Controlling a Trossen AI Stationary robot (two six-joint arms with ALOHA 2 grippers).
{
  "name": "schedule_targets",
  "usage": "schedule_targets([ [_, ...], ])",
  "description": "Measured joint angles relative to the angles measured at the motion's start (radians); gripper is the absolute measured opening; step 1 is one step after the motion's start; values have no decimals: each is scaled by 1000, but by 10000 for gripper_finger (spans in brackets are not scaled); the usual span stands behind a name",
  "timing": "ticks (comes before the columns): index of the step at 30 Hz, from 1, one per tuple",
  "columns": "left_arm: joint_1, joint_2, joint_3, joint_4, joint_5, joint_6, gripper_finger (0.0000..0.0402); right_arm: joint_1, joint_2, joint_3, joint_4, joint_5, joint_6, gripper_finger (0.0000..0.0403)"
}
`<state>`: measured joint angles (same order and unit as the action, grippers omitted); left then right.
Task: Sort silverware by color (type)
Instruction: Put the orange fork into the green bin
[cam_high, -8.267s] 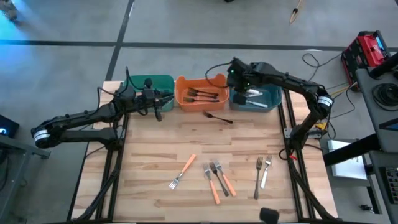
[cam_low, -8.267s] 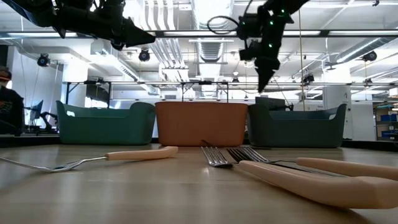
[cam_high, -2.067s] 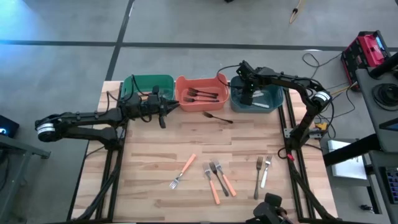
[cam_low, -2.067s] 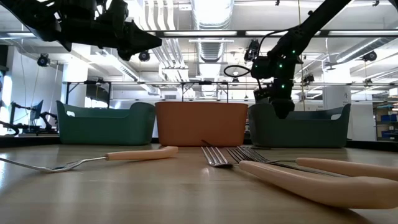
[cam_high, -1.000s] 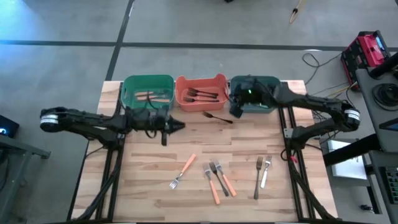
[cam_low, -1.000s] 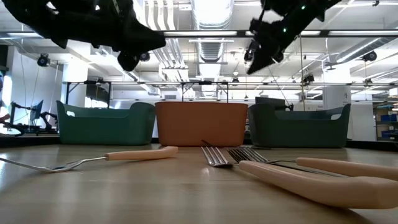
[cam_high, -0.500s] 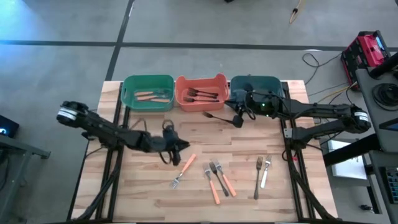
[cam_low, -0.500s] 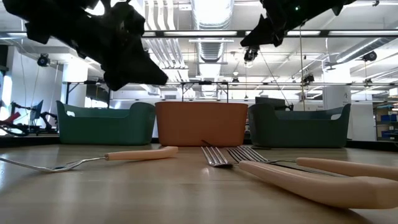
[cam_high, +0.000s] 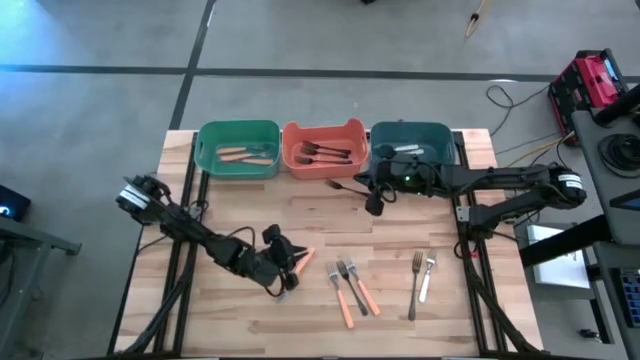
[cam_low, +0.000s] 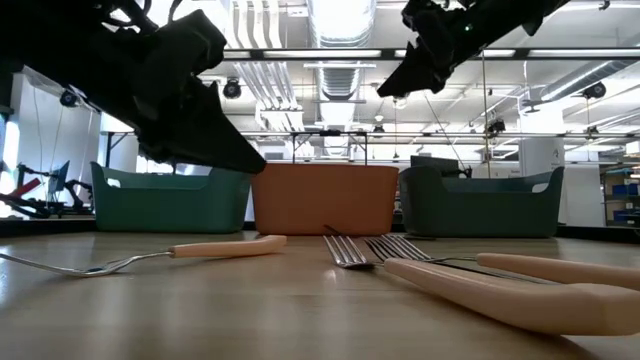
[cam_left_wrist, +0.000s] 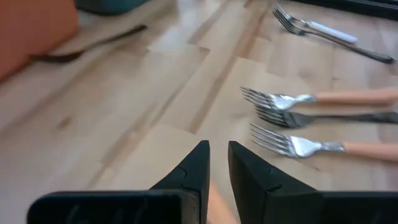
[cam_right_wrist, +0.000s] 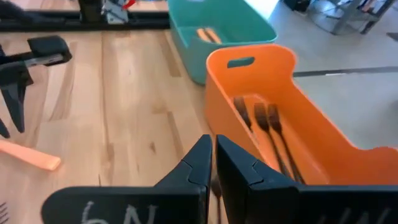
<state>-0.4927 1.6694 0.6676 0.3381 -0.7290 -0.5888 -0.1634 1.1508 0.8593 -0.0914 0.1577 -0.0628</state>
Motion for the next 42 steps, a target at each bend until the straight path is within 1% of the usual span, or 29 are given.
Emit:
schedule_targets([
  [3, -8, 1, 2, -1, 53, -8, 62, 2, 17, 0, 4, 1, 3, 13],
  [6, -13, 1, 0, -5, 83, -22, 96, 2, 24, 0, 7, 1, 10, 13],
  [12, -15, 42, 6, -12, 91, -51, 183, 7, 24, 0, 6, 1, 14, 13],
  [14, -15, 47, 7, -11, 91, -57, 204, 10, 24, 0, 7, 1, 14, 13],
  [16, -15, 47, 1, -11, 92, -57, 217, 11, 24, 0, 7, 1, 13, 13],
  [18, -15, 47, -5, -14, 92, -38, 220, 11, 24, 0, 7, 1, 13, 13],
  [22, -15, 42, -6, -8, 93, 84, 220, 11, 24, 0, 7, 1, 10, 13],
  [25, -15, 38, -7, 23, 114, 102, 219, 11, 24, 0, 7, 1, 10, 13],
  [28, -16, 47, -7, 15, 118, 6, 219, 11, 24, 0, 7, 1, 9, 13],
  [30, -21, 69, -9, -8, 118, -79, 219, 11, 24, 0, 7, 1, 8, 13],
  [32, -26, 97, -10, -5, 113, -130, 219, 11, 24, 0, 6, 2, 8, 13],
  [35, -28, 151, -1, -3, 112, -177, 219, 11, 24, 0, 6, 1, 9, 13],
  [38, -29, 201, 23, -7, 86, -206, 219, 11, 24, 0, 0, 1, 10, 13],
  [42, -29, 218, 75, -97, 72, -214, 213, 11, 24, 0, 0, 1, 19, 13],
])
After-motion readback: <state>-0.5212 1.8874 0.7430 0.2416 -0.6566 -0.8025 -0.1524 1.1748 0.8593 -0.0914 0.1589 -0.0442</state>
